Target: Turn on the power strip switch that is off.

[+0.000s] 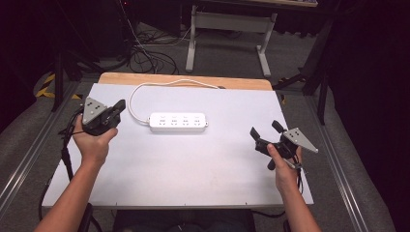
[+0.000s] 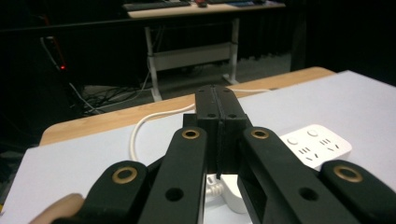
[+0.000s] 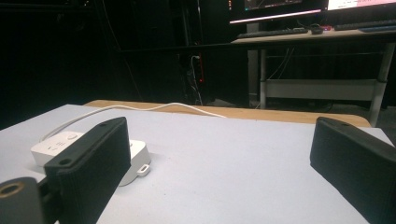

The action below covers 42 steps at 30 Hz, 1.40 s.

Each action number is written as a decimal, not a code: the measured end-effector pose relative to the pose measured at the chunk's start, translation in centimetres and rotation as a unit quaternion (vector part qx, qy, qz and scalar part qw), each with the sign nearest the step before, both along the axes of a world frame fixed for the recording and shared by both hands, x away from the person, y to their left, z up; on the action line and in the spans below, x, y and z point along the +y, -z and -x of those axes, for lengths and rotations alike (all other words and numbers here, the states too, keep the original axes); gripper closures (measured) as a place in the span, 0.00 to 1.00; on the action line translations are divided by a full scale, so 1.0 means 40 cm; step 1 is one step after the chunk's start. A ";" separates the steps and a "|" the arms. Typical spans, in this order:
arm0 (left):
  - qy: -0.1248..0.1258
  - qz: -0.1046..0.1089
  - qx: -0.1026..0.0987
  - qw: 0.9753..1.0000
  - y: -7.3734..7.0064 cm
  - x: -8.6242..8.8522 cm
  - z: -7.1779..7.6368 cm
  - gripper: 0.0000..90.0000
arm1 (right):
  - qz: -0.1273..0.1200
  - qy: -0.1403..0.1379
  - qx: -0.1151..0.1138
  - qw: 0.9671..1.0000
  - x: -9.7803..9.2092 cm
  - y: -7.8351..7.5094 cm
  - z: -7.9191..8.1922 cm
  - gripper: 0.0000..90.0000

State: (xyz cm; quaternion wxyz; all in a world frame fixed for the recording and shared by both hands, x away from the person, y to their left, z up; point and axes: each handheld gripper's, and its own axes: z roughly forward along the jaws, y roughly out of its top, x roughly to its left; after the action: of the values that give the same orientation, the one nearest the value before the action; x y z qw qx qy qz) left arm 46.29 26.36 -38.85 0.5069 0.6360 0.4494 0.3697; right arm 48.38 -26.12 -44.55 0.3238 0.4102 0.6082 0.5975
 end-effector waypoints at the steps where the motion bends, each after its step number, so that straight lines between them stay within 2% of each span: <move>1: -0.004 0.005 -0.002 1.000 0.009 0.011 0.008 1.00 | 0.001 0.000 0.000 1.000 0.000 0.000 0.000 0.06; 2: -0.011 0.022 -0.004 1.000 0.028 0.029 0.021 1.00 | 0.001 0.000 0.001 1.000 0.000 0.001 0.000 0.06; 3: -0.011 0.022 -0.004 1.000 0.028 0.029 0.021 1.00 | 0.002 0.000 0.001 1.000 0.000 0.002 0.000 0.06; 4: -0.016 0.034 -0.005 0.999 0.045 0.048 0.032 1.00 | 0.003 0.001 0.001 1.000 0.000 0.003 0.000 0.06; 7: -0.024 0.045 -0.013 0.999 0.045 0.061 0.042 1.00 | 0.005 -0.002 0.000 1.000 0.003 0.003 0.000 0.06; 9: -0.036 0.044 -0.024 0.998 0.047 0.070 0.054 1.00 | 0.003 -0.002 0.001 1.000 0.005 0.003 0.001 0.06; 14: -0.041 0.044 -0.027 0.998 0.052 0.078 0.057 1.00 | 0.005 -0.008 -0.001 1.000 0.009 0.003 0.001 0.06; 20: -0.042 0.040 -0.024 0.998 0.057 0.084 0.059 0.96 | 0.005 -0.008 0.000 1.000 0.008 0.003 0.000 0.06; 23: -0.046 0.038 -0.022 0.998 0.060 0.086 0.058 0.91 | 0.004 -0.007 0.000 1.000 0.007 0.002 0.000 0.06; 26: -0.046 0.037 -0.024 0.998 0.061 0.085 0.058 0.67 | 0.004 -0.009 -0.001 1.000 0.008 0.002 0.001 0.06; 28: -0.050 0.037 -0.011 0.998 0.062 0.085 0.052 0.50 | 0.004 -0.009 -0.001 1.000 0.008 0.001 0.001 0.06; 29: -0.050 0.037 -0.011 0.998 0.062 0.085 0.052 0.43 | 0.004 -0.010 -0.001 1.000 0.009 0.001 0.000 0.06; 30: -0.052 0.039 -0.005 0.998 0.063 0.087 0.050 0.39 | 0.003 -0.010 -0.001 1.000 0.009 0.001 0.000 0.06; 33: -0.066 0.034 -0.006 0.997 0.061 0.089 0.050 0.30 | 0.004 -0.010 -0.001 1.000 0.008 0.001 -0.001 0.06; 34: -0.078 0.034 -0.007 0.996 0.061 0.088 0.051 0.25 | 0.003 -0.010 -0.001 1.000 0.008 0.001 -0.001 0.06; 35: -0.078 0.034 -0.007 0.996 0.061 0.088 0.051 0.17 | 0.003 -0.010 -0.001 1.000 0.007 0.001 -0.001 0.06; 36: -0.086 0.033 -0.007 0.996 0.060 0.088 0.050 0.17 | 0.003 -0.010 -0.001 1.000 0.007 0.001 -0.001 0.06; 37: -0.091 0.034 -0.007 0.995 0.060 0.087 0.051 0.13 | 0.002 -0.009 -0.001 1.000 0.007 0.000 -0.001 0.06; 42: -0.099 0.034 -0.004 0.994 0.056 0.085 0.055 0.12 | -0.001 -0.008 -0.003 1.000 0.004 -0.001 -0.001 0.06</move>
State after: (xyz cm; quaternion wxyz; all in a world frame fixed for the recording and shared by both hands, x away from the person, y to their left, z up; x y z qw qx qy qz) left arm 44.07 29.75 -41.10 0.4909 0.5691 0.5204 0.4053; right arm 48.41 -25.96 -44.50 0.3201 0.4039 0.6099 0.6020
